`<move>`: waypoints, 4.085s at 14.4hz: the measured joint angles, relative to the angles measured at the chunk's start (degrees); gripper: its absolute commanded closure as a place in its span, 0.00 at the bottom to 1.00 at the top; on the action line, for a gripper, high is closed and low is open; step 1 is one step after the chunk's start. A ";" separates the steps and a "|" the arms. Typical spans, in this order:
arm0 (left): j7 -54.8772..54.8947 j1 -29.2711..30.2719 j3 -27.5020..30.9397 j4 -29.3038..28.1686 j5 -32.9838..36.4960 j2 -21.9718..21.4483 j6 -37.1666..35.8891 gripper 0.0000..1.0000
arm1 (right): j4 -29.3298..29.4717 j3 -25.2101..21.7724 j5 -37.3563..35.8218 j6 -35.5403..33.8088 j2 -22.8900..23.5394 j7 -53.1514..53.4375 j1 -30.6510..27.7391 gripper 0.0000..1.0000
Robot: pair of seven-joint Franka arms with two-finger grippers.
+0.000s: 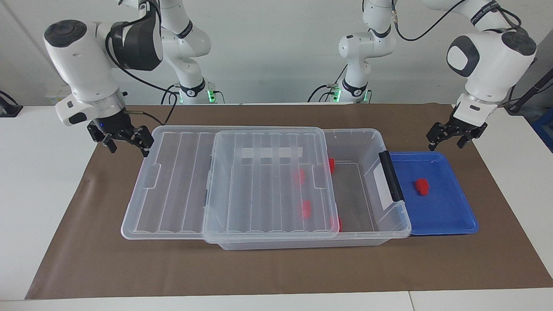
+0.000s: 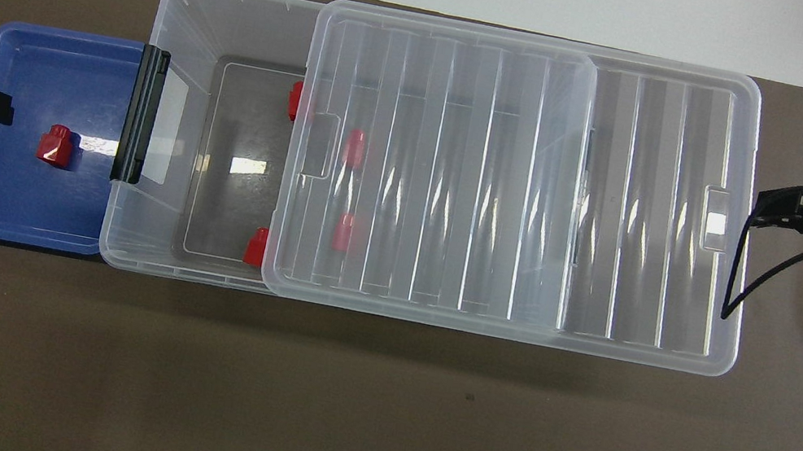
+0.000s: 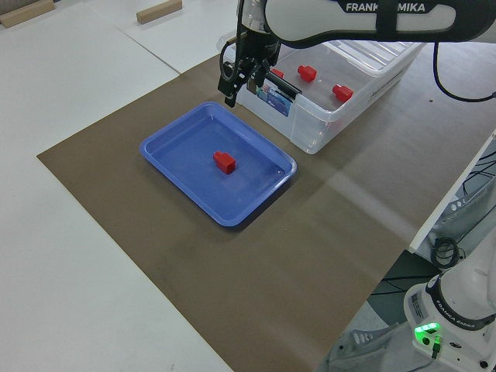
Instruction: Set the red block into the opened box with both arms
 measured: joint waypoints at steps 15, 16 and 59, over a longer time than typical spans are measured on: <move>2.98 1.83 0.15 -9.48 0.00 12.80 20.74 0.00 | 1.27 -0.03 1.86 -12.35 -5.63 -0.32 -0.13 0.00; 3.43 2.27 0.14 -9.49 0.00 13.22 21.08 0.00 | 1.47 -0.03 1.86 -12.37 -5.63 -0.42 -0.13 0.00; -31.71 -22.04 -1.98 8.09 -0.79 11.69 0.96 1.00 | 1.46 -0.38 1.86 -12.42 -5.56 -2.32 -0.49 0.00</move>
